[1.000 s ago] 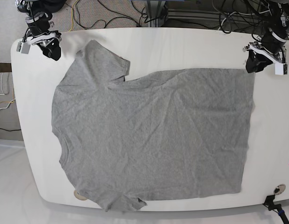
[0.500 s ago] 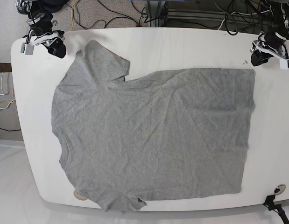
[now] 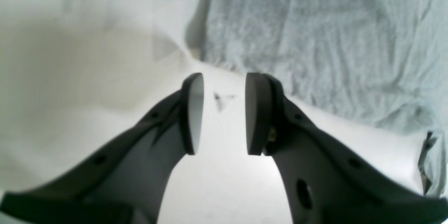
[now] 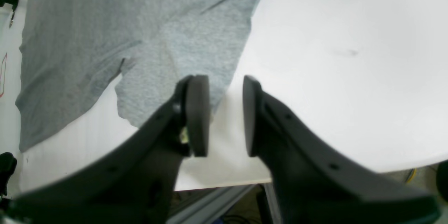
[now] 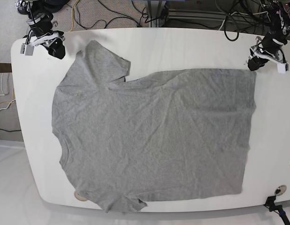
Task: Fold the T-shirt properly
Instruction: 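Position the left gripper at the shirt's shoulder edge and close it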
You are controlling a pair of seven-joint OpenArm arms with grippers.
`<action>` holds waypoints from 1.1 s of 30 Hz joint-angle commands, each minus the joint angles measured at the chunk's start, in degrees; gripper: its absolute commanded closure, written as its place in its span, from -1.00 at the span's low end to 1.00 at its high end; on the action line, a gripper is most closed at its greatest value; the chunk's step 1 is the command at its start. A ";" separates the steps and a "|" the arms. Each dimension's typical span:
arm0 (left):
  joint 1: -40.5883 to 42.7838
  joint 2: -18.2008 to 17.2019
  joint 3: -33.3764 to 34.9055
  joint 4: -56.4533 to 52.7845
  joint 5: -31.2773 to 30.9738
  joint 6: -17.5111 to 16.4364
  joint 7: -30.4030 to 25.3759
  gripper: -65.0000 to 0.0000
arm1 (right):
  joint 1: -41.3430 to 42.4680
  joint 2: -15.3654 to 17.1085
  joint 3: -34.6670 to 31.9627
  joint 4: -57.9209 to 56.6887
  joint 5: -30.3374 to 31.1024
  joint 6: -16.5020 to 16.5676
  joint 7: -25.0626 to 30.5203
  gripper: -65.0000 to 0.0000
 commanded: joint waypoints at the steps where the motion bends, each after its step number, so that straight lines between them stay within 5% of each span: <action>1: -1.08 -0.05 -0.25 0.45 -0.88 -0.32 -0.91 0.43 | -0.41 0.49 -0.29 1.13 1.37 0.47 1.54 0.70; 5: -3.33 1.18 -0.74 0.46 -1.17 -0.55 0.36 0.43 | -0.13 0.51 -1.57 0.60 1.39 0.49 2.26 0.94; 33: -3.83 1.20 -0.06 -0.65 0.92 -0.21 -2.59 0.42 | -0.49 -0.69 -1.80 0.82 0.60 0.08 2.14 0.92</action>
